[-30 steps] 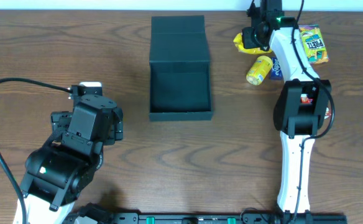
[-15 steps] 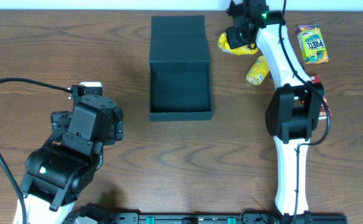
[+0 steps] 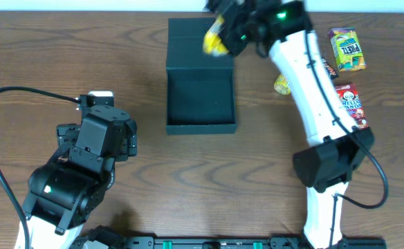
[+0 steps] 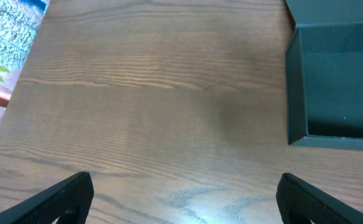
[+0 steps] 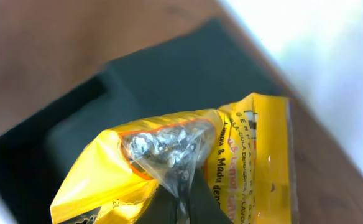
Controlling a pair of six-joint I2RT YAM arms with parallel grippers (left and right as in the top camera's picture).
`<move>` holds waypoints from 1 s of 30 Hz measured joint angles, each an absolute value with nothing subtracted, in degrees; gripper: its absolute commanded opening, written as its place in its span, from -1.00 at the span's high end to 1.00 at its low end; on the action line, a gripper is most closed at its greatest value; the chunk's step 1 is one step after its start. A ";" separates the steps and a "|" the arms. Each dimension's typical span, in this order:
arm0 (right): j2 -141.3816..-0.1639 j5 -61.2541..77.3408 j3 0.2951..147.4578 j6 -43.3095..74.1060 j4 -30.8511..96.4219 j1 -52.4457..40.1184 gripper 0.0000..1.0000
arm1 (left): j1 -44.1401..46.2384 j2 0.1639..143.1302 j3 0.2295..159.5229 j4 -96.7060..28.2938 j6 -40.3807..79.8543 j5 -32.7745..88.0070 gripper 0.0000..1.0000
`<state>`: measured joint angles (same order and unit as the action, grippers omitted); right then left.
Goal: Pack container
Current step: 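Lift the yellow candy bag and carry it over the box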
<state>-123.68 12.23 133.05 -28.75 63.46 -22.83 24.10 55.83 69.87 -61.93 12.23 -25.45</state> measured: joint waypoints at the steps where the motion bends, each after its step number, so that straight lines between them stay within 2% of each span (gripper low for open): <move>1: -123.81 14.28 132.90 -31.79 65.45 -24.10 0.98 | 24.10 55.83 69.87 -61.95 12.23 -25.45 -0.90; 5: -123.87 20.51 132.38 -41.91 69.82 -27.79 0.98 | 24.10 55.83 69.87 -61.93 12.23 -25.45 -0.90; 11: -123.87 23.00 128.53 -48.53 70.50 -30.92 0.98 | 24.10 55.83 69.87 -61.93 12.23 -25.45 -0.91; 21: -123.96 23.59 109.91 -51.62 54.11 -33.23 0.97 | 24.10 55.83 69.87 -61.95 12.23 -25.45 -0.91; 22: -123.96 23.57 108.40 -51.70 52.49 -33.21 0.91 | 24.10 55.83 69.87 -61.93 12.23 -25.45 -0.90; 23: -123.96 23.53 106.41 -51.72 50.33 -33.21 0.41 | 24.10 55.83 69.87 -61.93 12.23 -25.45 -0.90; 24: -124.01 23.35 104.73 -51.62 48.51 -33.21 0.14 | 24.10 55.83 69.87 -61.93 12.23 -25.45 -0.90; 27: -124.01 22.50 101.14 -51.18 44.23 -33.21 -0.11 | 24.10 55.83 69.87 -61.95 12.23 -25.45 -0.90; 28: -124.03 22.00 100.44 -50.52 43.33 -33.21 -0.47 | 24.10 55.83 69.87 -61.93 12.23 -25.45 -0.90; 29: -124.03 21.69 100.12 -49.69 42.94 -33.21 -0.62 | 24.10 55.81 69.87 -61.93 12.23 -25.45 -0.90; 30: -124.03 21.45 100.09 -49.08 42.81 -33.21 -0.63 | 24.10 55.81 69.87 -61.95 12.23 -25.45 -0.90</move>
<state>-124.03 21.45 100.09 -49.08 42.81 -33.21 24.10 55.81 69.87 -61.95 12.23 -25.45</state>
